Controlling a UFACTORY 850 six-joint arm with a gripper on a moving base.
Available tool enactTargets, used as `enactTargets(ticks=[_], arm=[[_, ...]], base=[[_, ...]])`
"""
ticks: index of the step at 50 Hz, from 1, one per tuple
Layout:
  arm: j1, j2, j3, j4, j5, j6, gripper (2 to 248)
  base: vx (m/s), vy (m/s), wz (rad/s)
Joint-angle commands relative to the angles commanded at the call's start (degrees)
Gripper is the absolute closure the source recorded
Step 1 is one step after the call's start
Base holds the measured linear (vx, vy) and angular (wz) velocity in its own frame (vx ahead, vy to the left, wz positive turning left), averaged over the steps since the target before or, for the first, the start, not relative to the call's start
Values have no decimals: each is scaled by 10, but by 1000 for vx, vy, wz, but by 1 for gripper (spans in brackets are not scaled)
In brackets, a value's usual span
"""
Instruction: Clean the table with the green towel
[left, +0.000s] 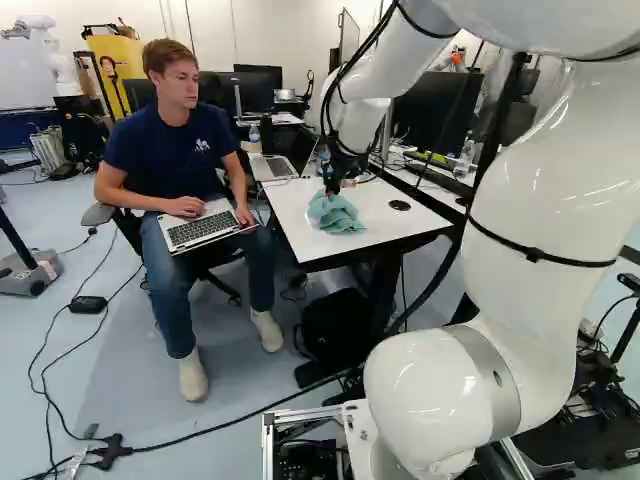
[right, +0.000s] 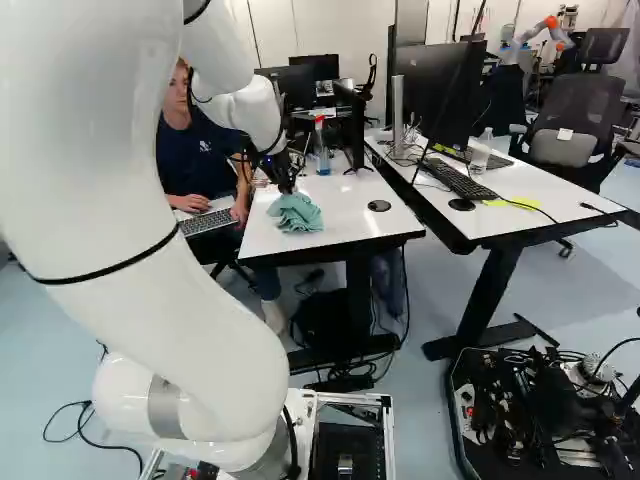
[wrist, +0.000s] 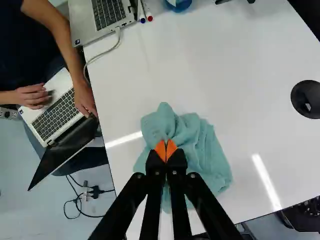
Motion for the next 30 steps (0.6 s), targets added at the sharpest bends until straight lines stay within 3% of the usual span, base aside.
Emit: enactTargets(ticks=[30], arm=[[32,56,51,0,0,0,228]], base=[[0,0,0]])
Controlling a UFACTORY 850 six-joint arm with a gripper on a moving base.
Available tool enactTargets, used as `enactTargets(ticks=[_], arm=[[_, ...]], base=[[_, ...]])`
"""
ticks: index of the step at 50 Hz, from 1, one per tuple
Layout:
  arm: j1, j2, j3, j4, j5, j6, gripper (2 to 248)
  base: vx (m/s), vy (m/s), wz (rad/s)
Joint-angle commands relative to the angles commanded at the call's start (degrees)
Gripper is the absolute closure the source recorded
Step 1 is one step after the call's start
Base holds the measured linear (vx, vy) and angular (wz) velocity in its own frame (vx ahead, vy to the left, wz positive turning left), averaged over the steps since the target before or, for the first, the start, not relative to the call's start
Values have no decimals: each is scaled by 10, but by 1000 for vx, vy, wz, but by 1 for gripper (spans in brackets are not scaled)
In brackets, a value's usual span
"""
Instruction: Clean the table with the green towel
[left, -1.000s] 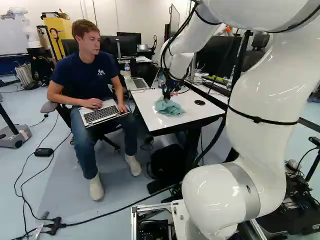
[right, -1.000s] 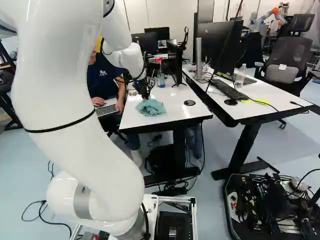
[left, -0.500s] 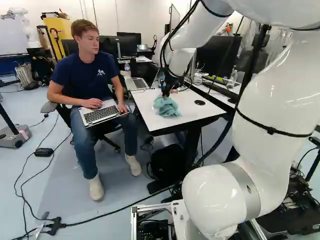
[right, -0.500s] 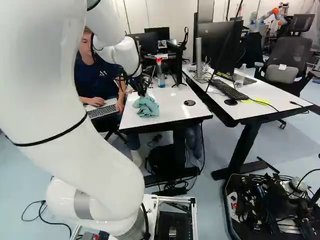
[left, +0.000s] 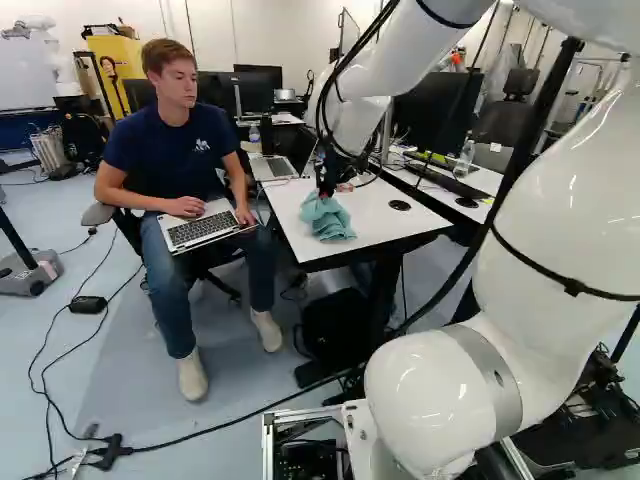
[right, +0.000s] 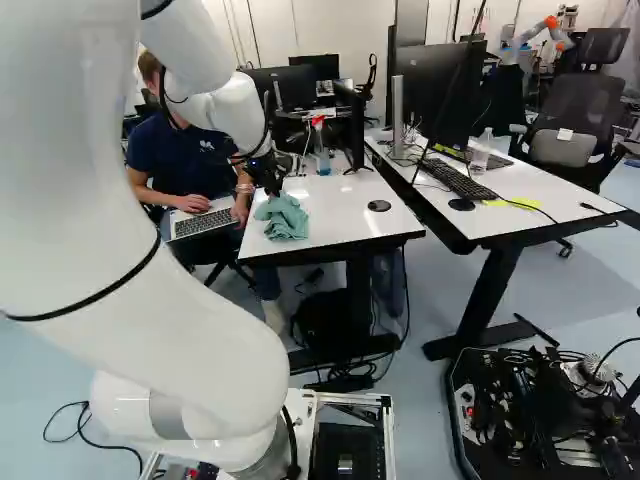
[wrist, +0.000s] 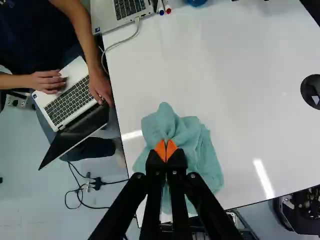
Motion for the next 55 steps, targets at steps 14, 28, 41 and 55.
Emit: enactTargets(ticks=[14,28,41,55], arm=[[2,2,2,0,0,0,212],[2,2,2,0,0,0,105],[2,2,2,0,0,0,31],[2,19,3,0,0,0,3]], base=[[0,0,0],[0,0,0],[0,0,0],[0,0,0]])
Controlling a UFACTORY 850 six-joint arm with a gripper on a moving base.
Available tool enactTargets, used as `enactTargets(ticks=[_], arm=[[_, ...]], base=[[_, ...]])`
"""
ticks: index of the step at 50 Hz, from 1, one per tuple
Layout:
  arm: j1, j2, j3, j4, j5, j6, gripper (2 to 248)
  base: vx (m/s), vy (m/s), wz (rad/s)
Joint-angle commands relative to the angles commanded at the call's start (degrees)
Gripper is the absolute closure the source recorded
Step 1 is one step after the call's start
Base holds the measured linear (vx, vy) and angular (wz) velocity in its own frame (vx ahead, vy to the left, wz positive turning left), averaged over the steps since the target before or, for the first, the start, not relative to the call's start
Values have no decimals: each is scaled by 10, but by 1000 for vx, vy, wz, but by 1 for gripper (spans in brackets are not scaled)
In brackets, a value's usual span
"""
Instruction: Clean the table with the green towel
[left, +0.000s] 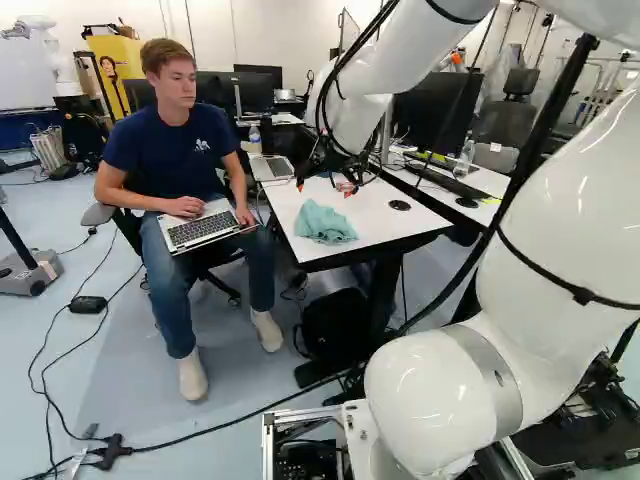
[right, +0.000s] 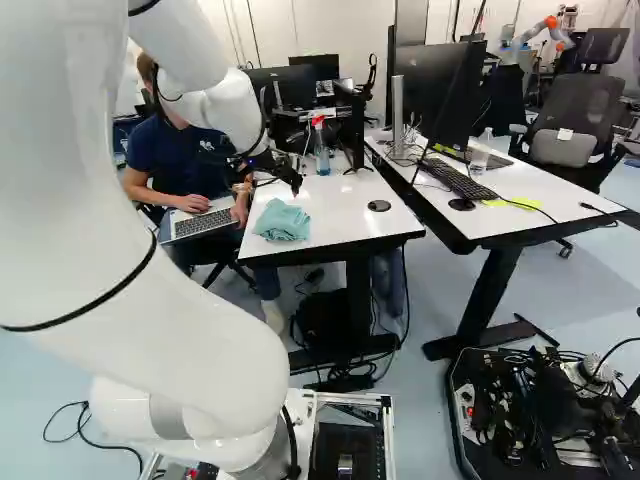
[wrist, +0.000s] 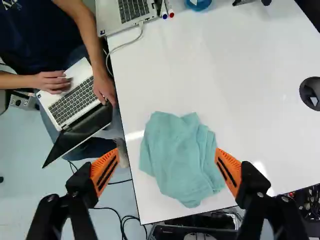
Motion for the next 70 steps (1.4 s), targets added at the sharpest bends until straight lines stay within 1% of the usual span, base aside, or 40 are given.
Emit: enactTargets(ticks=[13,38,47,70], arm=[[0,19,0,0,0,0,3],[5,37,14,0,0,0,3],[5,38,15,0,1,0,3],[3,41,31,-5,27,0,3]], base=[[0,0,0],[0,0,0],[0,0,0],[0,0,0]])
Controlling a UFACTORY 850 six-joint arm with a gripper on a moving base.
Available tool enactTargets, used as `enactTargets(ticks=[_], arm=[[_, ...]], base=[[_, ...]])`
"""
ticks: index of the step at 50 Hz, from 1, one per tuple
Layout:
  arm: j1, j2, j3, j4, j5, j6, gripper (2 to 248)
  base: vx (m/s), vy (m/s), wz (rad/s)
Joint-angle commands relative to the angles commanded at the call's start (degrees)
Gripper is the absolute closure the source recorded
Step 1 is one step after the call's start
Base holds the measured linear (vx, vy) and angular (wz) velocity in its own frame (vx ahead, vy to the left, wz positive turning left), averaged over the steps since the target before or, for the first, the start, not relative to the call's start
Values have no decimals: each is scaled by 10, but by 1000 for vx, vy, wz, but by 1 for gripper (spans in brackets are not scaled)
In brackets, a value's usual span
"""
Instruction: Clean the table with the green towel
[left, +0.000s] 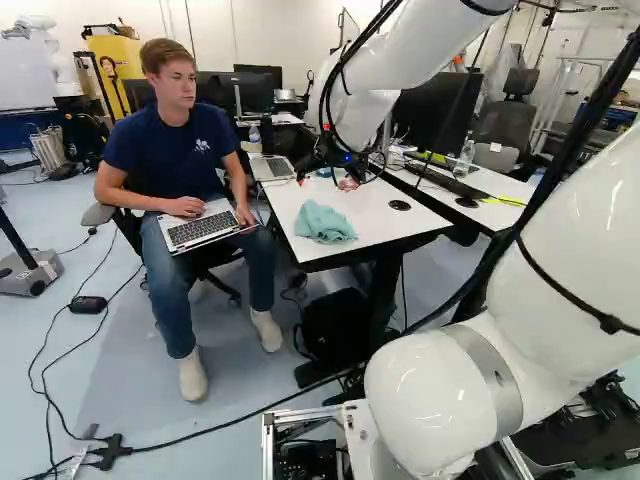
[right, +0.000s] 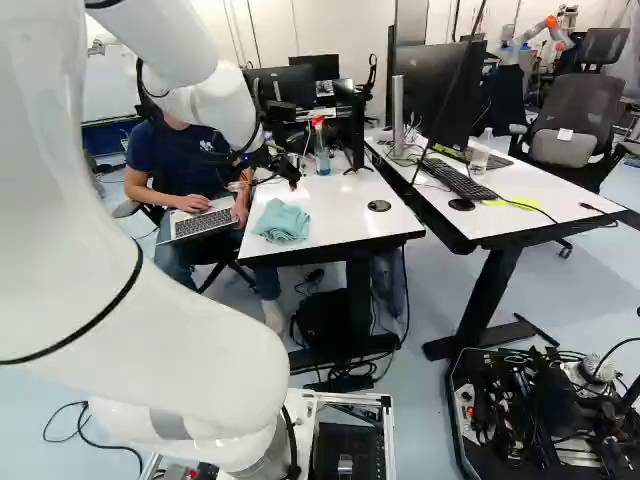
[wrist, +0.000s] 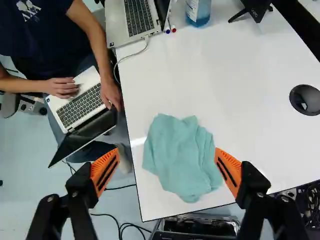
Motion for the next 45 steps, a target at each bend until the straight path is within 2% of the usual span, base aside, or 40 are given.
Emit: enactTargets(ticks=[23,45], arm=[[-6,7,36,-11,59,0,3],[-15,17,89,-27,148,0,3]], base=[[0,0,0],[0,0,0]])
